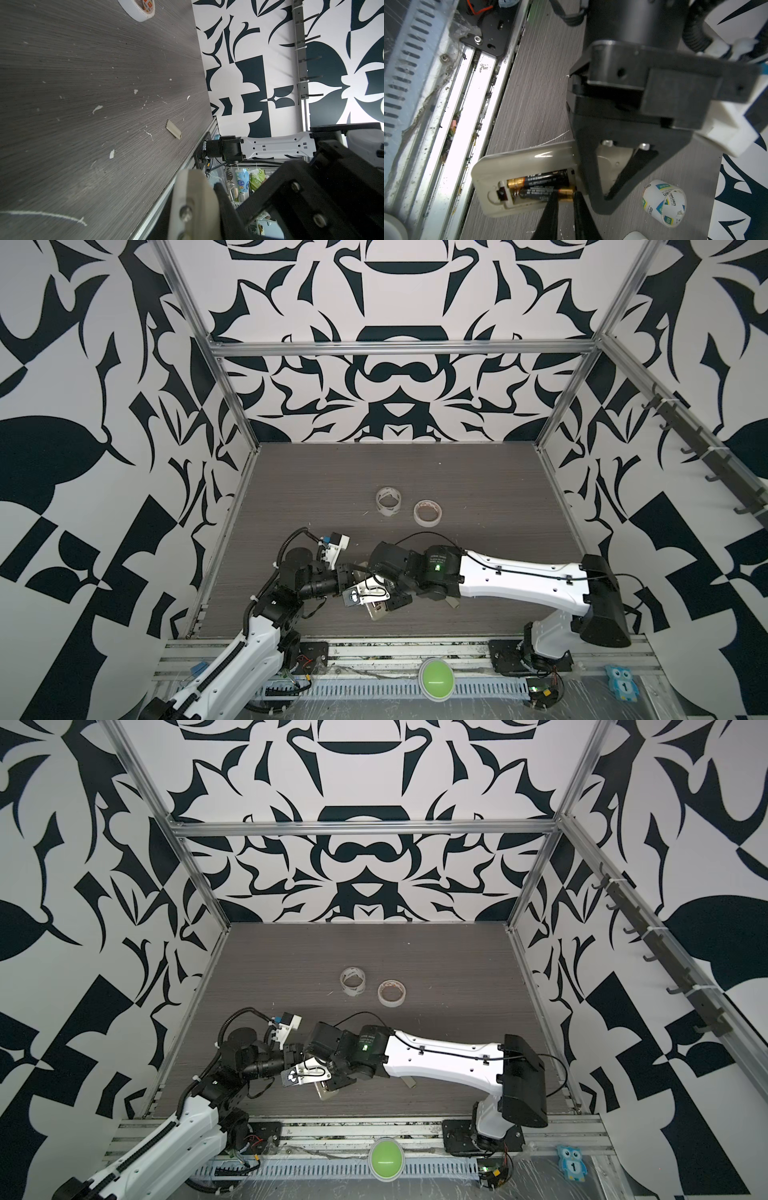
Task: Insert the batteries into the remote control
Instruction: 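Press the second battery down into its slot with right fingertips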
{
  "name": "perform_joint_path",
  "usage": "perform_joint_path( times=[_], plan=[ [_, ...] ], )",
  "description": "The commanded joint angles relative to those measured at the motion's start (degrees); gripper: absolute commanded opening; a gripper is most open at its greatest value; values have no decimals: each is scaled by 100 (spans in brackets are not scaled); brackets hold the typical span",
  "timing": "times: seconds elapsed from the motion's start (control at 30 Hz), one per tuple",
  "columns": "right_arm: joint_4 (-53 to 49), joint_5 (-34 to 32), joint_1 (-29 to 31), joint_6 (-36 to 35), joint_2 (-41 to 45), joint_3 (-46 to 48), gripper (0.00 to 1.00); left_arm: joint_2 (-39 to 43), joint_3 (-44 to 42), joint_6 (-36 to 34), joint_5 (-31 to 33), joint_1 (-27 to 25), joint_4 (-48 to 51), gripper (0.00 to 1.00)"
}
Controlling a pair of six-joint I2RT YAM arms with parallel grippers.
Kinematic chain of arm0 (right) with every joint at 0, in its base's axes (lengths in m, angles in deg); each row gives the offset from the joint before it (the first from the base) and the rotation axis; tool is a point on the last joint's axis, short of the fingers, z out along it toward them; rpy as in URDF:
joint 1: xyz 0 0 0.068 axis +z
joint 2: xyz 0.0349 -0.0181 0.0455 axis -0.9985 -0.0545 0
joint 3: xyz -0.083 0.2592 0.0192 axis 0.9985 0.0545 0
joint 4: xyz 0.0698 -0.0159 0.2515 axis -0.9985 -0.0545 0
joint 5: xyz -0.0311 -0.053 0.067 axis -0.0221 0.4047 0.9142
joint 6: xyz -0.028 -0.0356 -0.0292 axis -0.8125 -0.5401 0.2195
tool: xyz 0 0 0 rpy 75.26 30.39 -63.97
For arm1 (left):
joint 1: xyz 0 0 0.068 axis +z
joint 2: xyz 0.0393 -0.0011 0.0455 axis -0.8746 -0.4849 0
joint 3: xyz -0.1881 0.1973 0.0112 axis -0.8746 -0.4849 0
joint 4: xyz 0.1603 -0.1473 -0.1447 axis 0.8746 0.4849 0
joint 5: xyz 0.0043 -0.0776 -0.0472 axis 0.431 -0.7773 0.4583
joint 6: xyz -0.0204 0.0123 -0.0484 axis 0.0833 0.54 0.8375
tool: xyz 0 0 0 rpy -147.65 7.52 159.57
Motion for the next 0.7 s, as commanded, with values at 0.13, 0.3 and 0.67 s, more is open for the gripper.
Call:
perform_joint_path(
  times=[0.13, 0.3, 0.67],
  plan=[
    [-37, 31, -26, 15, -128, 112, 17, 198, 189, -40, -90, -15, -163, 0],
    [-84, 73, -21, 11, -174, 118, 16, 206, 198, -42, -84, -17, -172, 0],
    [-113, 132, -26, 30, -289, 127, 14, 307, 193, -39, -56, -12, -145, 0]
  ],
)
